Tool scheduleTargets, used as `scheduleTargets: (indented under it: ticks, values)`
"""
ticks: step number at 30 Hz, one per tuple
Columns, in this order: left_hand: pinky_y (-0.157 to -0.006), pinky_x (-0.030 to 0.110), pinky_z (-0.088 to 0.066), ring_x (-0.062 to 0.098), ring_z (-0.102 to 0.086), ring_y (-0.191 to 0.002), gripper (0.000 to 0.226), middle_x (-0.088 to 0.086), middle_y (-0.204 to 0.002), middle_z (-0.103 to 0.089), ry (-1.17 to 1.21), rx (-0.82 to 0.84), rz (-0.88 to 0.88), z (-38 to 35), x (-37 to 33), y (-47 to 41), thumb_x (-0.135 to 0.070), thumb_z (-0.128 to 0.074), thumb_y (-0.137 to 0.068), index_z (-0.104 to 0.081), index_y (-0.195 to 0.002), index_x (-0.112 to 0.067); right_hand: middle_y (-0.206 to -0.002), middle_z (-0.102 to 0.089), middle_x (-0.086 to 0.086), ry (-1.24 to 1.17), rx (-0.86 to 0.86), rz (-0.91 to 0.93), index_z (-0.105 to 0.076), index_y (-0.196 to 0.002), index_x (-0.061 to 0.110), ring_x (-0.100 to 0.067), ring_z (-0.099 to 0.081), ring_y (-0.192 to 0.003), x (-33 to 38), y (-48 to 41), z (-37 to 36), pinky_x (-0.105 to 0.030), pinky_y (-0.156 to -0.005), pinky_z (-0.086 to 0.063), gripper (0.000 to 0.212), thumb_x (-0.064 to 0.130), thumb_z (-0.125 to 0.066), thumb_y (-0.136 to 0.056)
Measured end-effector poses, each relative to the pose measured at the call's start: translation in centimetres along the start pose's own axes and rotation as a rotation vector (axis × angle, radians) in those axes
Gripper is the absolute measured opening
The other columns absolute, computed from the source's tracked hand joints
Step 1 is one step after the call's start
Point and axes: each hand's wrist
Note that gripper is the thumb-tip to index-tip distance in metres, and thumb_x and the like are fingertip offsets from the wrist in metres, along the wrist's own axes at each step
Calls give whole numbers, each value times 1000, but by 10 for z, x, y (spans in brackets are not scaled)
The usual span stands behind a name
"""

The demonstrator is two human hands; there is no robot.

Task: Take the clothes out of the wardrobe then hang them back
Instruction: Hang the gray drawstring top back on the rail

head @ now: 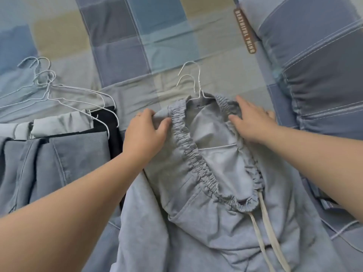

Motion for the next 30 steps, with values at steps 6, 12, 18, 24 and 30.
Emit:
scheduleTargets:
  ticks: [6,12,18,24,30]
  values:
    - [-56,36,-31,16,-37,-55,59,-2,-54,-36,194,-13,57,62,-36,40,-57,-68,-86,-35,-61,-14,-140,-51,-9,-108,-31,74,-39,-145,31,-33,-45,-130,-17,51,59,-47,-104,-33,45,41,-43,-100]
    - [-54,29,-30,14,-38,-56,51,-6,-56,-39,196,194,69,139,-82,105,-53,-72,-83,-43,-65,-16,-82,-53,-1,-324,-27,229,-61,-88,22,-30,-55,-91,-27,153,134,-40,-77,-40,18,27,-48,-100]
    - [-54,20,-32,8,-38,-56,32,-8,-62,-42,249,251,-14,231,-141,195,-47,-76,-83,-58,-78,-21,-81,-59,-8,-493,-158,250,-72,-97,12,-25,-57,-82,-26,283,206,-44,-76,-47,16,20,-58,-97]
    - [-56,32,-25,9,-30,-55,47,-11,-57,-32,315,185,-101,319,-179,262,-59,-73,-78,-54,-65,-19,-84,-61,-3,-748,-313,275,-72,-94,5,-9,-58,-82,-7,396,281,-19,-73,-44,18,14,-57,-98]
    - [-50,26,-27,8,-37,-48,38,-16,-43,-43,340,-22,-129,382,-191,297,-41,-78,-83,-54,-57,-27,-92,-66,11,-810,-563,399,-69,-100,26,-1,-61,-88,20,485,330,-11,-78,-43,17,17,-56,-99]
Point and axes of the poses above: each hand's wrist, its own y-axis away from the middle knuckle, its own z-axis out of the back of the hand, x = y × z
